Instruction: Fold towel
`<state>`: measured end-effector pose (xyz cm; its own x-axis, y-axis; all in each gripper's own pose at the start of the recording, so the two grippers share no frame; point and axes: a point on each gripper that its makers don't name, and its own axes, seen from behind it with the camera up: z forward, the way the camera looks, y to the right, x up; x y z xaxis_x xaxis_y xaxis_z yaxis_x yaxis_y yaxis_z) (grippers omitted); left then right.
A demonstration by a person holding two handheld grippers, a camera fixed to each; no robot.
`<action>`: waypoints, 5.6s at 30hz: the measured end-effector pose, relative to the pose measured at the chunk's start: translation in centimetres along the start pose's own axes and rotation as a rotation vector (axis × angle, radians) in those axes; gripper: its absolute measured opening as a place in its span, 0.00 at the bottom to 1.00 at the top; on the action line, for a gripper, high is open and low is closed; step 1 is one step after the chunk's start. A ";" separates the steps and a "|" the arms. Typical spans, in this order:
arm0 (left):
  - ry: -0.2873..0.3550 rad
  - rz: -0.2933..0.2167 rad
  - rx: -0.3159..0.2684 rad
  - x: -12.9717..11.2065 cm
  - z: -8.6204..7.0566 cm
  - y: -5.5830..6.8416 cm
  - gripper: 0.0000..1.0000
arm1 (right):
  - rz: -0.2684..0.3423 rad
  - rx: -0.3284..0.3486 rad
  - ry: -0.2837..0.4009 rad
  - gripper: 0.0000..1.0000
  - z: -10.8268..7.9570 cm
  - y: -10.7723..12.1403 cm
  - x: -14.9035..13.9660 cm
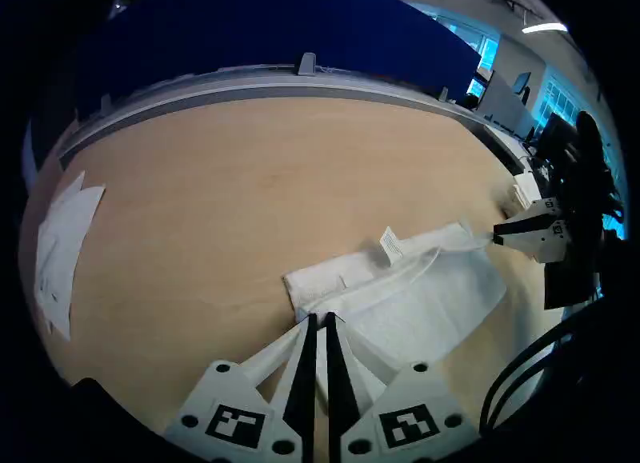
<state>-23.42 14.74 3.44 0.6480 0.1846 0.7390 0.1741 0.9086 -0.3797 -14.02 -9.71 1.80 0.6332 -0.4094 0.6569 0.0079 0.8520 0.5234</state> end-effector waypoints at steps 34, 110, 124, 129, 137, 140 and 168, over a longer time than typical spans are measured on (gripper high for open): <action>0.026 0.018 0.052 0.6 -1.5 -1.0 0.91 | 0.026 -0.031 0.051 0.90 -1.2 0.5 1.0; 0.043 -0.193 0.289 -12.8 -14.4 -4.7 0.91 | -0.246 0.170 -0.151 0.10 -2.5 -4.6 -8.8; 0.043 -0.199 0.296 -13.1 -15.8 -4.8 0.91 | -0.269 0.156 -0.088 0.05 -3.5 -4.9 -5.3; 0.051 -0.209 0.304 -13.2 -16.8 -4.8 0.91 | -0.309 0.157 -0.054 0.05 -4.1 -5.5 -2.3; 0.071 -0.231 0.321 -13.4 -18.4 -5.1 0.91 | -0.378 0.165 -0.023 0.05 -4.8 -7.0 2.4; 0.081 -0.239 0.326 -13.5 -19.1 -5.2 0.91 | -0.405 0.172 -0.007 0.05 -4.9 -7.9 3.9; 0.149 -0.317 0.362 -13.3 -23.1 -6.8 0.91 | -0.562 0.286 0.035 0.05 -2.1 -17.1 9.9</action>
<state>-16.12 -2.51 -16.71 0.7080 -0.1530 0.6895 0.1283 0.9879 0.0875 -6.31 -27.64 -1.77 0.6174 -0.7541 0.2238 0.1422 0.3868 0.9111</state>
